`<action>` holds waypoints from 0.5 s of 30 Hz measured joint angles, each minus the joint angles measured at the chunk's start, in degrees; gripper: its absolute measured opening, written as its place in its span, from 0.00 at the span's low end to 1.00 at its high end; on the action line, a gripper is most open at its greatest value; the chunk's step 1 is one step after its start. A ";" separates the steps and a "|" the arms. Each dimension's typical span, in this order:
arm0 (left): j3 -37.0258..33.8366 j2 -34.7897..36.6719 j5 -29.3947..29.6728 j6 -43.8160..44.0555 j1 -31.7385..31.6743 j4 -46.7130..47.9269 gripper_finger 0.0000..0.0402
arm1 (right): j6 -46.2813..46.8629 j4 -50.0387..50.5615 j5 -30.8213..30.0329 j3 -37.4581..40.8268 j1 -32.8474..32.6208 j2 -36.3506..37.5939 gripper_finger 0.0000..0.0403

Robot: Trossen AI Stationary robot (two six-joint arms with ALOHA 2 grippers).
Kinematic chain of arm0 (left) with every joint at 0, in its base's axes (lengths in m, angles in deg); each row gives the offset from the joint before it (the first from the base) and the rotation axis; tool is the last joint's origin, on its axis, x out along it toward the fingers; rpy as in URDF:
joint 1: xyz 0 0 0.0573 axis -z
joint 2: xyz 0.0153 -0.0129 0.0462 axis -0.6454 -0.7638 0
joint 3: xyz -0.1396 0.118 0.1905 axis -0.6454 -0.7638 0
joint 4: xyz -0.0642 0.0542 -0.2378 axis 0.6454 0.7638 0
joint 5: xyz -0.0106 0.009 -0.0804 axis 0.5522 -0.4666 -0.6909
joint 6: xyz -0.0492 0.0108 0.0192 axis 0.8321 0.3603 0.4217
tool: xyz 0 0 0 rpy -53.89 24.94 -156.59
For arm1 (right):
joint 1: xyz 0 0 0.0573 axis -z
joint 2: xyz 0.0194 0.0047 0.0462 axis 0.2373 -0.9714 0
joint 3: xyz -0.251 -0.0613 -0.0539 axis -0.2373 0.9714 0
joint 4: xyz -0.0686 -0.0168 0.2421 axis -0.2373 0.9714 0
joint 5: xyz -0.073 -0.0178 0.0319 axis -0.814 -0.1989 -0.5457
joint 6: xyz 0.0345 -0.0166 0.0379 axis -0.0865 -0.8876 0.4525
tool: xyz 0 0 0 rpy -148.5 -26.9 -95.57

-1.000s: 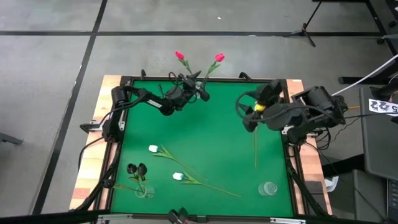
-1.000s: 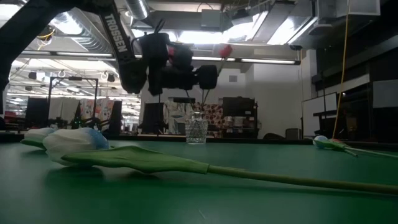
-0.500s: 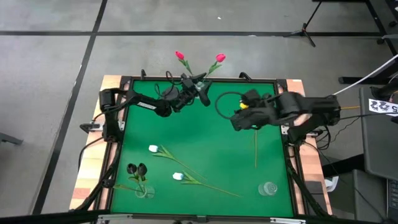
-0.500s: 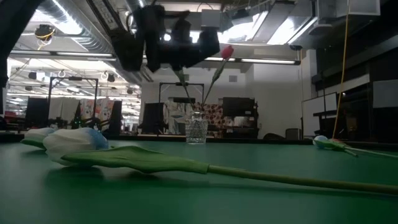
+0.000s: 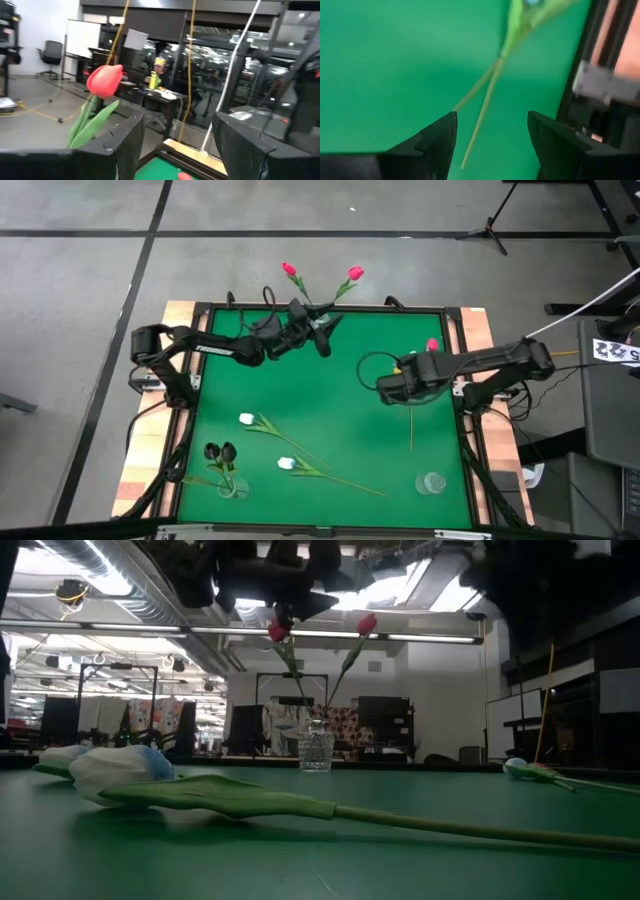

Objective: Sort flowers into vase by color
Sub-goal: Put the top white flower into the bottom right transparent vase

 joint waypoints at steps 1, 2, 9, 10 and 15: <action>0.00 0.46 -0.45 0.28 0.20 0.53 0.56 | 1.31 -1.51 1.07 2.65 0.00 1.33 0.60; 0.00 0.78 -0.95 0.48 0.24 0.80 0.56 | 2.33 -4.25 1.83 5.65 0.09 2.92 0.60; 0.00 1.22 -1.56 1.78 0.52 1.86 0.56 | 3.68 -17.75 1.79 22.45 5.60 10.85 0.60; 0.00 1.22 -1.59 2.39 0.53 1.88 0.56 | 1.99 -18.87 1.62 23.74 7.02 11.04 0.60; 0.00 1.22 -1.61 3.01 0.53 2.21 0.56 | -8.15 -27.04 -1.21 28.19 14.52 10.48 0.60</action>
